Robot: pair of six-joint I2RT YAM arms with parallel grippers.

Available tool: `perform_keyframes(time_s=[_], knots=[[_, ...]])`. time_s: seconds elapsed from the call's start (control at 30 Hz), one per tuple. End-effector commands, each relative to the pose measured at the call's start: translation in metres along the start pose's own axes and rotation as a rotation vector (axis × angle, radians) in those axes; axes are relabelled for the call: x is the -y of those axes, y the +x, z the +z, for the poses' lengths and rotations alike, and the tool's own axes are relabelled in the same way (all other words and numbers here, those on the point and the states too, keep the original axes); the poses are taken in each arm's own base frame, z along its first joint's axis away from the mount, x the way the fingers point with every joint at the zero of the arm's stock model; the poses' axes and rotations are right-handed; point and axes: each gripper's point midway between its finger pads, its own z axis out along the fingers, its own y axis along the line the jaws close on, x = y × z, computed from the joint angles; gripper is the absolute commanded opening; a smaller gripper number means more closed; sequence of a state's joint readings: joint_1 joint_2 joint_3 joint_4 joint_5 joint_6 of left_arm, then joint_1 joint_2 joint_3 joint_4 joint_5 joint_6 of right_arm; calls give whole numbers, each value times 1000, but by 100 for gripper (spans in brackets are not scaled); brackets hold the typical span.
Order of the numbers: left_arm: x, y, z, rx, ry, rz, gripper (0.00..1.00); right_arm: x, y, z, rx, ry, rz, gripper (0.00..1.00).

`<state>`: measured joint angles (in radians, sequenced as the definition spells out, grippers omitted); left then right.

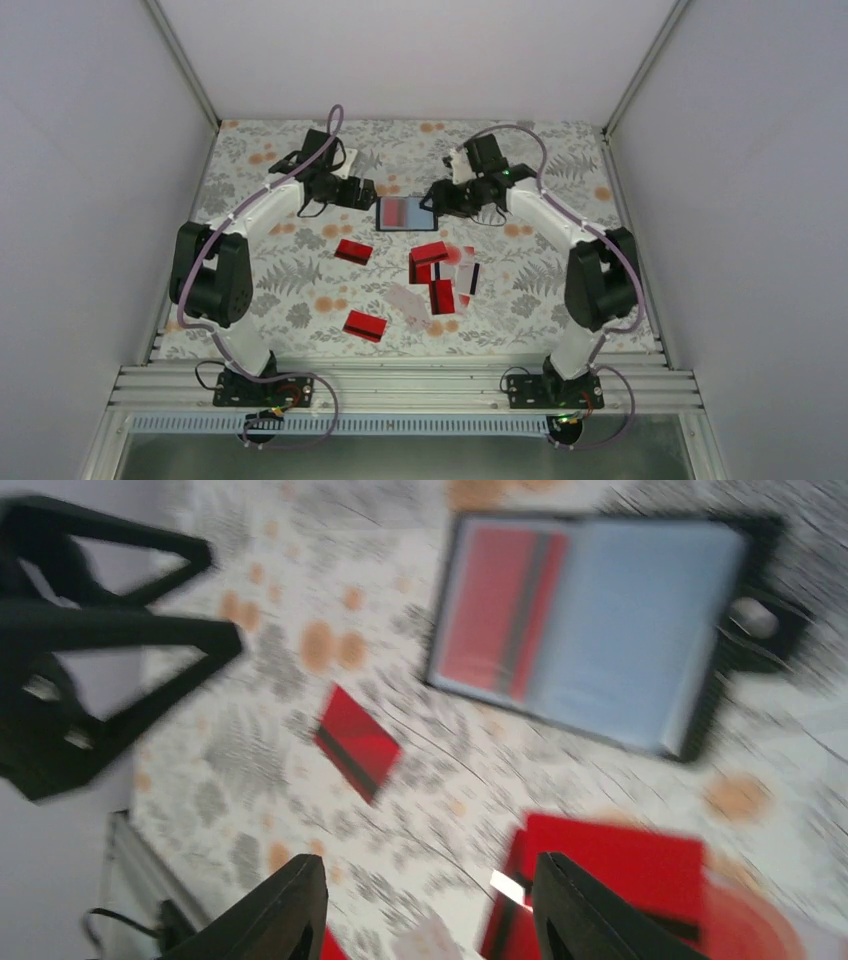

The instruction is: Put the credit cards into the card holder

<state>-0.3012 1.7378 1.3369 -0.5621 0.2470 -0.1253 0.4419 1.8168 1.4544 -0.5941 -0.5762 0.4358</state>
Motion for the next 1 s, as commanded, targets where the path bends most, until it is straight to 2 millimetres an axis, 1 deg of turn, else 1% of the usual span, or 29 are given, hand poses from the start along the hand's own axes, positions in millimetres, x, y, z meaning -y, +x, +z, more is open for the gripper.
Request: perform_keyframes(time_s=[0.0,0.03,0.13,0.23,0.27,0.37,0.47,0.5,0.53,0.7,0.8,0.87,0.9,0.97], knots=[[28,-5,-5,37,71,116,100,60,40,-19,1,284,68,54],[38,-2,-4,28,104,139,100,64,48,-24,-5,309,68,56],[71,17,2,-20,187,206,100,69,66,-39,-20,353,72,59],[94,36,6,-45,208,257,100,72,81,-46,-35,393,81,69],[97,41,6,-53,196,255,100,72,86,-48,-41,402,81,72],[99,54,10,-105,121,175,100,77,102,-54,-44,423,101,79],[111,75,12,-180,36,84,99,81,112,-60,-21,435,125,84],[120,85,13,-212,14,59,99,80,114,-62,-14,431,130,85],[126,90,11,-226,-15,24,98,77,116,-65,-2,415,131,85],[144,137,3,-357,-131,-173,96,64,131,-73,2,341,144,87],[144,164,-6,-397,-232,-246,96,63,143,-78,-1,323,143,88],[141,183,-13,-420,-284,-306,99,65,152,-79,-8,317,138,90],[140,190,-16,-427,-301,-353,100,65,156,-80,-14,313,135,92],[143,203,-19,-439,-293,-359,100,64,164,-79,-27,294,131,95]])
